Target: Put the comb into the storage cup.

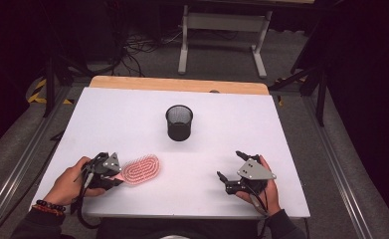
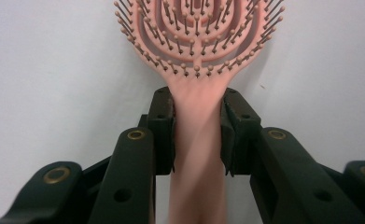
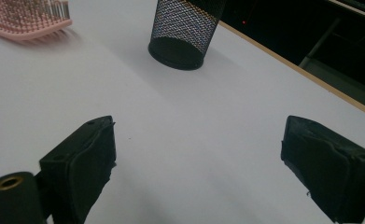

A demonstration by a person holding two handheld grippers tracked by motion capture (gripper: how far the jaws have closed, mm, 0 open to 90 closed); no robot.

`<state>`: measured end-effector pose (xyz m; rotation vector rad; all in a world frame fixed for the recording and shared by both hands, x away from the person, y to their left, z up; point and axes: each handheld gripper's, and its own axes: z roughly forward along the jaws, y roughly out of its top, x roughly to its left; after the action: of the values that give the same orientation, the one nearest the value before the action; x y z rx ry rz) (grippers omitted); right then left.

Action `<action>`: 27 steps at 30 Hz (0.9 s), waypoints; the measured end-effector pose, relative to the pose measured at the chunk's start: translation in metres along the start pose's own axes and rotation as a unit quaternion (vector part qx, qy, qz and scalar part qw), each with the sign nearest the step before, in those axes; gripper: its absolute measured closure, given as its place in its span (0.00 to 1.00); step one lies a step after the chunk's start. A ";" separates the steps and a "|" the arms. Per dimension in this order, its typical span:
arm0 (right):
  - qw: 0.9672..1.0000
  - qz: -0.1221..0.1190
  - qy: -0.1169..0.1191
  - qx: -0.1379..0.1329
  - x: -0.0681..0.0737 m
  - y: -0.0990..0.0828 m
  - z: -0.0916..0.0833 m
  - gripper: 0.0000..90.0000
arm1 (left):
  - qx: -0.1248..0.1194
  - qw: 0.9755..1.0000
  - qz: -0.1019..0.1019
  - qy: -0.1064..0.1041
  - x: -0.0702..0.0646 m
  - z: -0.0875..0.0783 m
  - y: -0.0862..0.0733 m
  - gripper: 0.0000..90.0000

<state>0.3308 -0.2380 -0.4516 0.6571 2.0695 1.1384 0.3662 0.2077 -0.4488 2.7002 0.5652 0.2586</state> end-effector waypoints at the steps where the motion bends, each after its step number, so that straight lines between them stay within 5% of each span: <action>1: 1.000 0.000 0.000 0.000 0.000 0.000 0.000 0.12 | 0.001 1.000 0.003 0.003 0.000 0.000 0.001 0.77; 13: 1.000 -0.002 -0.001 -0.002 0.000 0.000 0.000 0.12 | -0.038 0.998 0.003 0.057 0.000 0.000 0.000 0.77; 21: 1.000 0.004 -0.006 -0.005 -0.001 0.001 -0.001 0.12 | -0.098 0.989 -0.001 0.111 -0.003 -0.004 0.001 0.77; 27: 1.000 0.007 -0.011 -0.007 -0.001 0.001 -0.002 0.12 | -0.110 0.986 -0.003 0.122 -0.002 -0.005 0.000 0.77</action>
<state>0.3301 -0.2393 -0.4498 0.6751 2.0393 1.1477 0.3634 0.2084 -0.4443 2.4691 0.5768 0.6181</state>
